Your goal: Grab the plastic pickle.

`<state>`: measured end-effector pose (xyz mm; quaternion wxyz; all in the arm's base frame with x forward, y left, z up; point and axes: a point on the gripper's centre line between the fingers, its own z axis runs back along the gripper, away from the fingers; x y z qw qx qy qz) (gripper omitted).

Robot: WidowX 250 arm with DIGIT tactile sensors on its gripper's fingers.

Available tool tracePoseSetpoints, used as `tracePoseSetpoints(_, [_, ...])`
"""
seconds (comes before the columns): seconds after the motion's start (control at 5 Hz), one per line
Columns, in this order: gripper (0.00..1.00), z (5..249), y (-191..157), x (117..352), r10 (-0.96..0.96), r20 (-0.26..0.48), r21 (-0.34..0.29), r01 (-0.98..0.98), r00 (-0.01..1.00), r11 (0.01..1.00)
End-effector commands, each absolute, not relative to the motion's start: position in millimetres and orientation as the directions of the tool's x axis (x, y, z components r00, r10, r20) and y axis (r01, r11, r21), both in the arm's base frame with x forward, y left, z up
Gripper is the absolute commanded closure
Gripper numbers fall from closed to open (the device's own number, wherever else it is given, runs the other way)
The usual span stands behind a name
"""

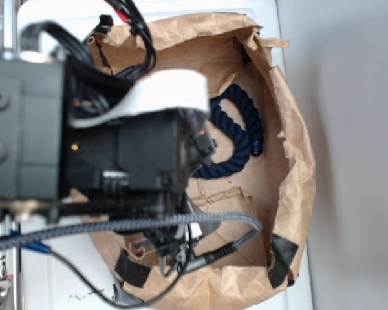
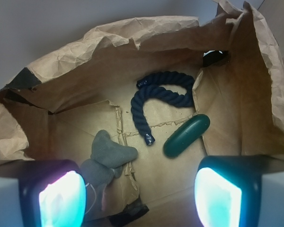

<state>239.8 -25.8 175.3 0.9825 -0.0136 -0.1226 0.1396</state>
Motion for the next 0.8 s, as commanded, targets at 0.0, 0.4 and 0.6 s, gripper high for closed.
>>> tracePoseSetpoints(0.0, [0.00, 190.5, -28.5, 241.9, 0.269, 0.280, -0.080, -0.257, 0.921, 0.963])
tracePoseSetpoints(0.4, [0.00, 190.5, -28.5, 241.9, 0.269, 0.280, -0.080, -0.257, 0.921, 0.963])
tracePoseSetpoints(0.6, [0.00, 165.6, -26.1, 254.3, 0.394, 0.254, -0.111, -0.378, 0.883, 0.919])
